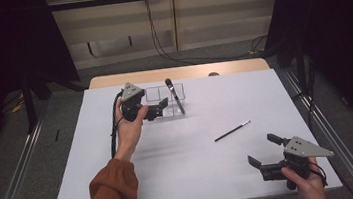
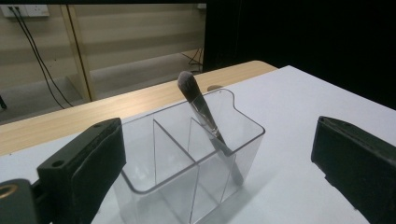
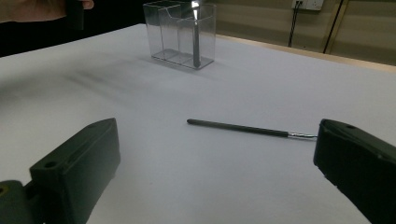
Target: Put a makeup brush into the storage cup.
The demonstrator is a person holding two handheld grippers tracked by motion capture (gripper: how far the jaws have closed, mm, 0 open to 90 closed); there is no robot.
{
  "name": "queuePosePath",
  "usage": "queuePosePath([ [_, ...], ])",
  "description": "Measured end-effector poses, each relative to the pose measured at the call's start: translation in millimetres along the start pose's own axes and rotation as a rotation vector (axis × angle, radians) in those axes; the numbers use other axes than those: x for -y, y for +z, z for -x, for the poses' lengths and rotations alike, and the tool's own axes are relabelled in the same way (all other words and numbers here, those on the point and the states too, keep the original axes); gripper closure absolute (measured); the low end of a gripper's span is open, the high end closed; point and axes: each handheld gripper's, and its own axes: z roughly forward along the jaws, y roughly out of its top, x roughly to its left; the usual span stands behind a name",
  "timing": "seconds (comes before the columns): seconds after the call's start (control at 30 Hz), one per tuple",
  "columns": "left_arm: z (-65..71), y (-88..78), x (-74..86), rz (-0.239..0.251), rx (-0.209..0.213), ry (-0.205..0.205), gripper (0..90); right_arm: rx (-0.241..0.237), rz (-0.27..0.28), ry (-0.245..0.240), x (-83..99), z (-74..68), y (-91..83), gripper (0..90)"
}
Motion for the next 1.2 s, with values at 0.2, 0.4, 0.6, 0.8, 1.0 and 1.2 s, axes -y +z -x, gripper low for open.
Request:
queuePosePath([
  [0.2,-1.5,-7.4,3.0,0.008,-0.015,0.002,3.4,0.000,-0.001,-0.001,0.0,-0.2,0.0,0.2],
  [0.4,-1.9,-18.5,9.1,0.009,-0.015,0.003,2.9,0.002,-0.001,0.000,0.1,-0.1,0.0,0.1],
  [0.6,-2.3,-35.2,13.7,0.018,-0.012,0.018,2.8,0.002,-0.002,0.000,0.1,-0.1,0.0,0.2],
  [0.8,-3.6,-53.6,17.3,0.010,-0.034,0.041,2.8,0.002,-0.003,-0.001,-0.1,-0.2,0.2,0.2],
  [1.0,-6.9,-71.0,28.1,0.001,-0.055,0.051,3.3,0.000,-0.003,0.000,0.0,-0.2,0.3,0.2],
  [1.2,-4.0,-85.6,37.5,0.005,-0.048,0.044,2.8,0.003,-0.003,0.000,-0.1,-0.1,0.7,0.2],
])
